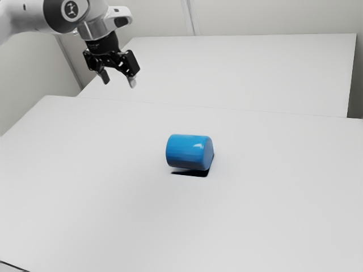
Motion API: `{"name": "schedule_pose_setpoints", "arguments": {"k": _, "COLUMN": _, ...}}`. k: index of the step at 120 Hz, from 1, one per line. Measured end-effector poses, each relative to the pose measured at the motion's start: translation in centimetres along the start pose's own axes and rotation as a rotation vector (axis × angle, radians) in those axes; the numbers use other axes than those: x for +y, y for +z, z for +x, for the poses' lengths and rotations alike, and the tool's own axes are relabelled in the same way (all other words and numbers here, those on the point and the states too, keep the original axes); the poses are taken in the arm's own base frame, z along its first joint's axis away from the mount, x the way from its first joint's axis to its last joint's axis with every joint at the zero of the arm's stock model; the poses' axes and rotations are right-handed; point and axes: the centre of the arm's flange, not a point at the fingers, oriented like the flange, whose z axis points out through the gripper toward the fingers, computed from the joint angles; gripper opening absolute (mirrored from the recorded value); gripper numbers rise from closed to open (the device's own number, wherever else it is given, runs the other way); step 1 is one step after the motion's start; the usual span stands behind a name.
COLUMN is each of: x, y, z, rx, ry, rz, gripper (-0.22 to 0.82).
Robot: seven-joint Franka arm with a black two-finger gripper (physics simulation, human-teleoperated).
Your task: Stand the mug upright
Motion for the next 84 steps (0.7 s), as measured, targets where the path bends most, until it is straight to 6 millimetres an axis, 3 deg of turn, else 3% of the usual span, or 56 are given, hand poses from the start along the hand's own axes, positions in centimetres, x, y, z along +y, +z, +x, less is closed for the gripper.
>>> {"name": "schedule_pose_setpoints", "arguments": {"k": 33, "x": -1.8, "y": -0.6, "z": -0.4, "rx": 0.019, "ry": -0.040, "rz": -0.008, "gripper": 0.60}}
{"name": "schedule_pose_setpoints", "arguments": {"k": 52, "x": -2.1, "y": 0.6, "z": -1.2, "rx": 0.004, "ry": -0.050, "rz": -0.015, "gripper": 0.60}}
{"name": "schedule_pose_setpoints", "arguments": {"k": 68, "x": -0.4, "y": 3.2, "z": -1.3, "rx": -0.042, "ry": -0.033, "rz": -0.058, "gripper": 0.60}}
{"name": "schedule_pose_setpoints", "arguments": {"k": 84, "x": 0.5, "y": 7.4, "z": -1.0, "rx": -0.085, "ry": -0.035, "rz": -0.140, "gripper": 0.60}}
